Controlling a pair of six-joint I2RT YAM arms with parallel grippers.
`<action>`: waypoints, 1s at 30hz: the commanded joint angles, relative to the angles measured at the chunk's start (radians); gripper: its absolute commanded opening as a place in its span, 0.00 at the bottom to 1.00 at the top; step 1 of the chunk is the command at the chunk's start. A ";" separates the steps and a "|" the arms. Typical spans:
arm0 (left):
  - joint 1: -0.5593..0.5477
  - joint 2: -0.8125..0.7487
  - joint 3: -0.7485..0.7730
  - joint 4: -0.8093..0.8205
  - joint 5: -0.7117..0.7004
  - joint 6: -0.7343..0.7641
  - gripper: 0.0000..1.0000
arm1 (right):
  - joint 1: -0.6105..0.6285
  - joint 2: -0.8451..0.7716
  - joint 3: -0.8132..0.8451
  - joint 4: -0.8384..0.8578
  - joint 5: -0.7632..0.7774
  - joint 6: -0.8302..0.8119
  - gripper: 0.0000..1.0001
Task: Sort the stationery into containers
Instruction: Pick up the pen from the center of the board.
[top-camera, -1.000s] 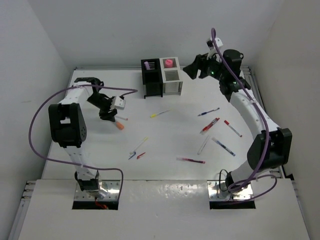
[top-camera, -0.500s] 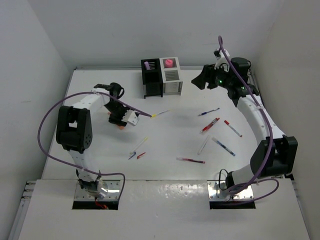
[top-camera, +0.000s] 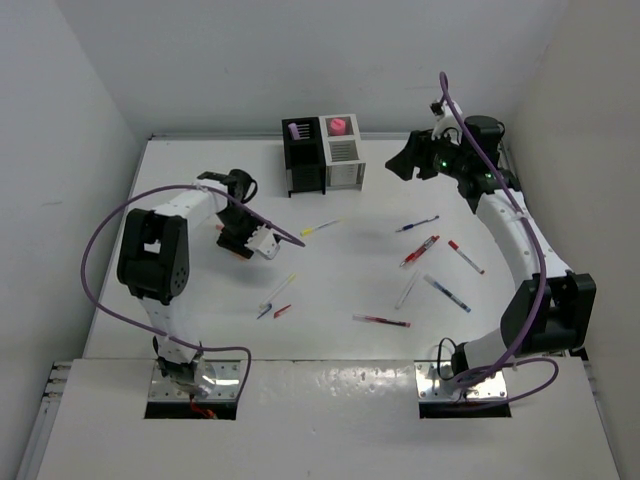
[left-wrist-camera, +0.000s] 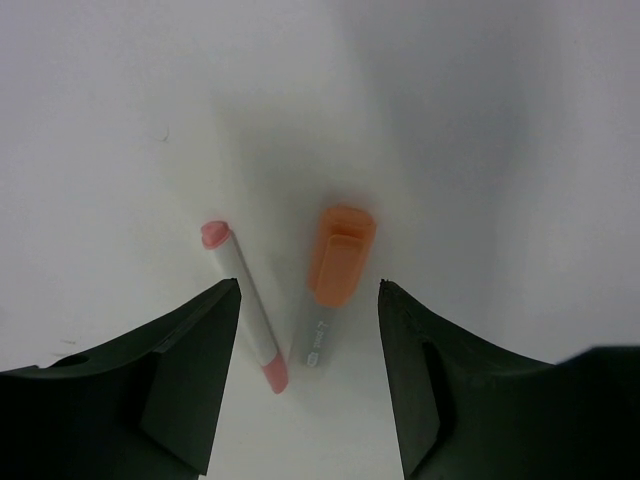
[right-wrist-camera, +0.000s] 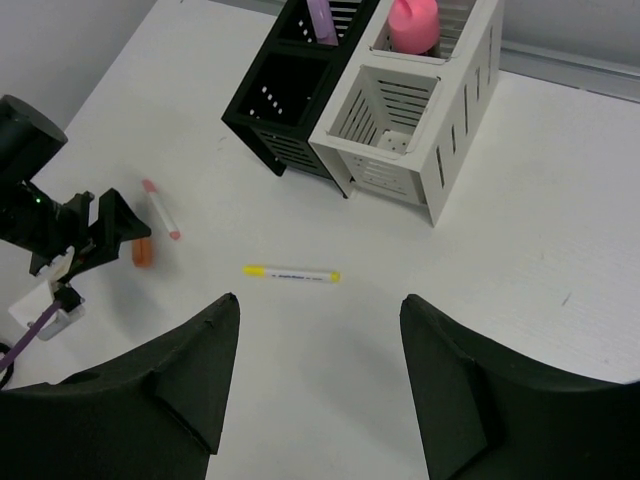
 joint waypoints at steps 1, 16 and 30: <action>-0.019 0.008 -0.026 -0.023 -0.008 0.025 0.64 | -0.007 -0.020 0.003 0.023 -0.015 -0.008 0.65; -0.060 0.036 -0.130 0.125 -0.100 -0.042 0.60 | -0.010 -0.018 -0.015 0.009 -0.018 -0.025 0.65; -0.062 0.028 -0.125 0.083 -0.072 -0.027 0.25 | -0.018 -0.029 -0.014 -0.003 -0.018 -0.037 0.65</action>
